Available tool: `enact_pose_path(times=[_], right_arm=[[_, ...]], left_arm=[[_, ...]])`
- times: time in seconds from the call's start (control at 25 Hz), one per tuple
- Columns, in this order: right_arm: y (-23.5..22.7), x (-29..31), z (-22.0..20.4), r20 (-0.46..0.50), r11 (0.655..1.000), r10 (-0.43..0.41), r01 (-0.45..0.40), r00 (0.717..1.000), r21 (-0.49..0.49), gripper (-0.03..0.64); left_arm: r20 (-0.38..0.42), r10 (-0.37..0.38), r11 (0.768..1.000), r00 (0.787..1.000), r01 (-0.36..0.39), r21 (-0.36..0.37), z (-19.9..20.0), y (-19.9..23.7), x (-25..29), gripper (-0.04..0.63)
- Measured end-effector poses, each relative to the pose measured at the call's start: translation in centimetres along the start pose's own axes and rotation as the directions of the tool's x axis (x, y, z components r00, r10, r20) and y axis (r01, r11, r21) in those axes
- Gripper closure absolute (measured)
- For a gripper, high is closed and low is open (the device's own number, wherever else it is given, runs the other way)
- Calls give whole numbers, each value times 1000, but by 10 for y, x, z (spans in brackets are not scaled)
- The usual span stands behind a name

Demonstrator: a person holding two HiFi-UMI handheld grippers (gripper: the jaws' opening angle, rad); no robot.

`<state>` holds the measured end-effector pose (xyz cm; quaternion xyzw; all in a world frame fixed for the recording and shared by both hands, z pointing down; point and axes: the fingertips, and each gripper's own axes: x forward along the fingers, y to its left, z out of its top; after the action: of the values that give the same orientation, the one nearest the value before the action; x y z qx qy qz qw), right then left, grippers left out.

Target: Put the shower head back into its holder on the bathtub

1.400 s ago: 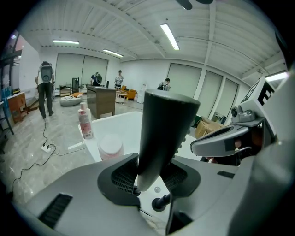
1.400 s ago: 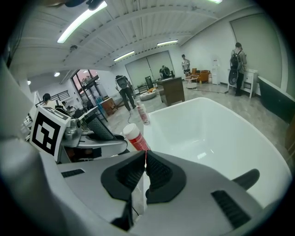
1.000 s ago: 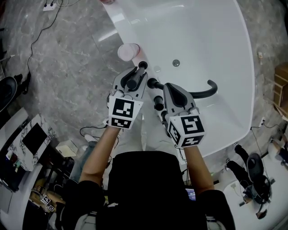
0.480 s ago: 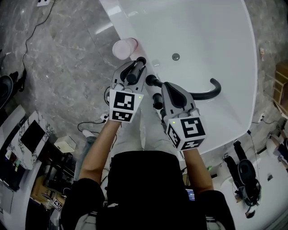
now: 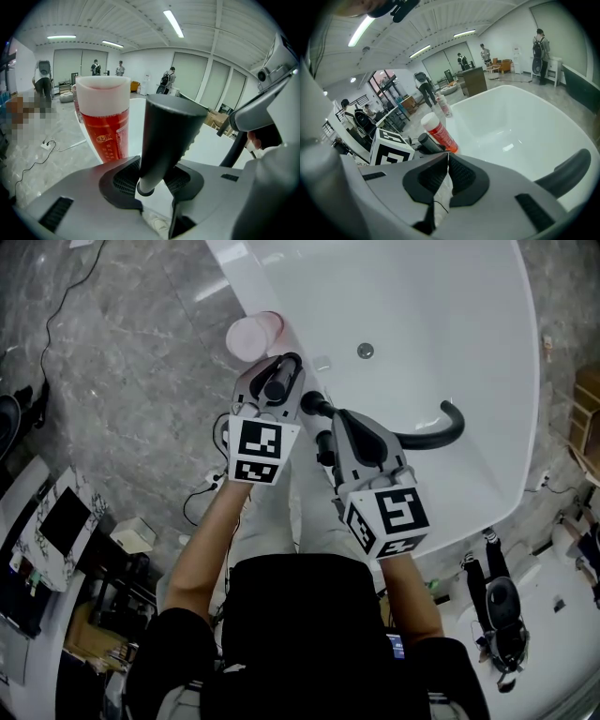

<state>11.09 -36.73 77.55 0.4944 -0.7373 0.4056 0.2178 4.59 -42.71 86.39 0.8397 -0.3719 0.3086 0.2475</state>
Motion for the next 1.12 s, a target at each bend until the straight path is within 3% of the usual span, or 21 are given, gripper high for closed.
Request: enact_pose_path(times=[0.24, 0.68, 1.12], right_arm=[[2, 2, -2, 2, 1000, 8, -8, 1000, -5, 592], [2, 2, -7, -4, 1000, 10, -10, 1000, -16, 592], [2, -17, -9, -35, 1000, -30, 30, 999, -9, 592]], left_arm=[[-23, -1, 1000, 1000, 1, 24, -7, -3, 9, 451], [-52, 0, 1000, 999, 0, 4, -12, -9, 13, 449], [-99, -26, 1000, 995, 26, -9, -21, -11, -27, 387]])
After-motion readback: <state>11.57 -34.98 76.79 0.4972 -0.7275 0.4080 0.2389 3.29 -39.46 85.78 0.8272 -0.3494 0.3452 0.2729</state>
